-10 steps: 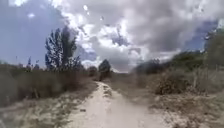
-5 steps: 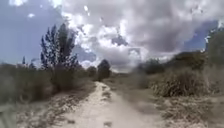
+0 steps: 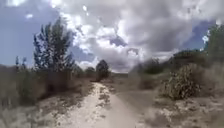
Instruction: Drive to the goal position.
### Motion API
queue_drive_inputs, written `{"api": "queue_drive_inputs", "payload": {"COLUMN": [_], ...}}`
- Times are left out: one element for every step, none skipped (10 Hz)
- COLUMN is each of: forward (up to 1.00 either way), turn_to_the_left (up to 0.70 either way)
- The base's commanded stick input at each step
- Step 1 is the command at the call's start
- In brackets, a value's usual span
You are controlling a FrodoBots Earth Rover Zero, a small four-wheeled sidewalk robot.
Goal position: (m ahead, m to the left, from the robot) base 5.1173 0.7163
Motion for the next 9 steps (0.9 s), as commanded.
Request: {"api": "queue_drive_inputs", "payload": {"forward": [0.85,0.85,0.85,0.85,0.85,0.85,0.85,0.85,0.85], "turn_to_the_left": [0.00,0.00,0.00,0.00,0.00,0.04,0.23,0.34,0.34]}}
